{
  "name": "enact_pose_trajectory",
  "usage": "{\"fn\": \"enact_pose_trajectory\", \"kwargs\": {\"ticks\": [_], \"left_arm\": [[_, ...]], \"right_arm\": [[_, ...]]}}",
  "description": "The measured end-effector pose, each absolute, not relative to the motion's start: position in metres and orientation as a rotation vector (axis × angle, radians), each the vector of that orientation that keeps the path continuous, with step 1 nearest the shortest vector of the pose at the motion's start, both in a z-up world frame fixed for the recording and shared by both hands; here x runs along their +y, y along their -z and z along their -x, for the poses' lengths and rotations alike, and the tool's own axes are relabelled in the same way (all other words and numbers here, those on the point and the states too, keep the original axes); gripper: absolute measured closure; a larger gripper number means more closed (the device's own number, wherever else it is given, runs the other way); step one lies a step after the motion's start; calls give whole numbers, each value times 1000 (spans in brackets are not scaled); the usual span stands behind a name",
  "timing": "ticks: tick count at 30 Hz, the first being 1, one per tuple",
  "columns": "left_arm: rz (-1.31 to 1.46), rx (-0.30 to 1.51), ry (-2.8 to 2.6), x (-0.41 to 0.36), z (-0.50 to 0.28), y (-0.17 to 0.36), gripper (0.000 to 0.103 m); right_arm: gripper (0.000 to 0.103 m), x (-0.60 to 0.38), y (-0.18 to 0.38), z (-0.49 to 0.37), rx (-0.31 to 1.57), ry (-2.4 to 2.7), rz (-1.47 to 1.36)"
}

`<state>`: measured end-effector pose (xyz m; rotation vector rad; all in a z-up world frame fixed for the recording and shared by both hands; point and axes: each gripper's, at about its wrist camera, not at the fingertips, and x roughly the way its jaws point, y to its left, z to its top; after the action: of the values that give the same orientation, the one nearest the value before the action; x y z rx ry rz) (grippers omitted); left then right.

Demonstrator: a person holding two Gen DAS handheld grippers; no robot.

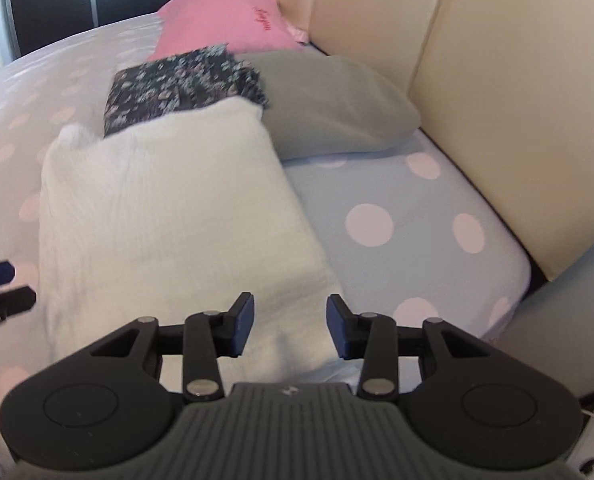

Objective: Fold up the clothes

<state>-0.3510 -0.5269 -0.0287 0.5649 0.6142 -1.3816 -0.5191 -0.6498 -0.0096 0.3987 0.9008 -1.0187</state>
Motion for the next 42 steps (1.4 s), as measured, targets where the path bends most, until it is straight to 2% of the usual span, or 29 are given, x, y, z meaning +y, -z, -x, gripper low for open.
{"fn": "enact_pose_trajectory", "kwargs": {"ticks": [3, 5, 10, 12, 19, 26, 42], "left_arm": [[-562, 586, 1369, -519, 352, 15, 73], [-545, 590, 1377, -512, 351, 9, 60], [-555, 616, 1398, -498, 350, 3, 58], [-558, 616, 1389, -492, 350, 4, 53], [-575, 570, 1352, -476, 347, 7, 53], [-589, 609, 1343, -471, 347, 17, 53], [-621, 638, 1319, -466, 351, 30, 53]], "right_arm": [[53, -638, -7, 512, 936, 1070, -486], [52, -624, -13, 510, 936, 1086, -527], [45, -579, -22, 515, 865, 1123, -594], [43, -564, -20, 515, 842, 1148, -598], [40, -520, -10, 513, 760, 1214, -609], [40, -510, 16, 509, 755, 1262, -666], [39, -506, 27, 508, 763, 1293, -607]]}}
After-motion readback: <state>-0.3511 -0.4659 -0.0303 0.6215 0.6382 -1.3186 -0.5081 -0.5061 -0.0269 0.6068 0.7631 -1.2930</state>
